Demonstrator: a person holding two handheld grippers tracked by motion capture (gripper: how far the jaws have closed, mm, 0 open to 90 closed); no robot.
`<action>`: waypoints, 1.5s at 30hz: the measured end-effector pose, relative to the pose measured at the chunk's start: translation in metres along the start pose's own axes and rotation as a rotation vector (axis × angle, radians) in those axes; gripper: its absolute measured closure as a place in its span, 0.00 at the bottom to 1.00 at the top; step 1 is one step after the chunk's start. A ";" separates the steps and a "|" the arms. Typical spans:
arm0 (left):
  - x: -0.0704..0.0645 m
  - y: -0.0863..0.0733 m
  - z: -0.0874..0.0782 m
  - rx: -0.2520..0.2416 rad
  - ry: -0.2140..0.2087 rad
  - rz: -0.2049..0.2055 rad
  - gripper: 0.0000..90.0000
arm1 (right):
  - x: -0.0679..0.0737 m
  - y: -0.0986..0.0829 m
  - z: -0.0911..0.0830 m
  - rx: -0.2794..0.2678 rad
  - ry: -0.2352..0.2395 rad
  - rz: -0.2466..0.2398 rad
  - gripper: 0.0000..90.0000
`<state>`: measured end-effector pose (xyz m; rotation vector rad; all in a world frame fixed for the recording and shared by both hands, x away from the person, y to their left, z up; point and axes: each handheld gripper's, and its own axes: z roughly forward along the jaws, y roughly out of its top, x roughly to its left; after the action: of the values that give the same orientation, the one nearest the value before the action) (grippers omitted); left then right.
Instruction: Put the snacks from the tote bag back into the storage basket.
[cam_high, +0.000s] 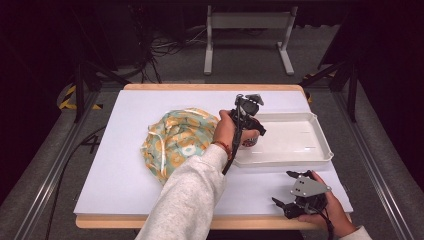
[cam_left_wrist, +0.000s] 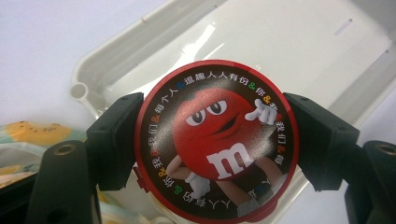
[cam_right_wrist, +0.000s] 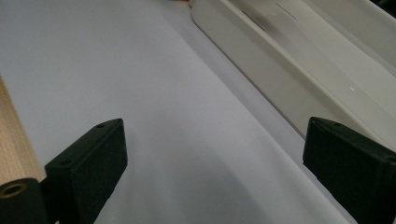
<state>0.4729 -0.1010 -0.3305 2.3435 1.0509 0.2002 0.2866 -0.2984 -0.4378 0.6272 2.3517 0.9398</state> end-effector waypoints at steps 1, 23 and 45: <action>-0.001 0.000 0.002 0.000 -0.001 0.004 0.29 | 0.000 0.000 0.000 0.000 0.000 0.000 0.08; -0.006 -0.004 0.027 0.033 -0.021 0.005 0.28 | 0.000 -0.001 0.001 0.008 -0.001 0.001 0.08; -0.007 -0.009 0.043 0.070 -0.015 0.015 0.28 | 0.001 -0.001 0.002 0.016 0.005 -0.004 0.08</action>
<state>0.4775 -0.1194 -0.3710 2.4124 1.0486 0.1538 0.2867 -0.2978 -0.4398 0.6264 2.3663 0.9231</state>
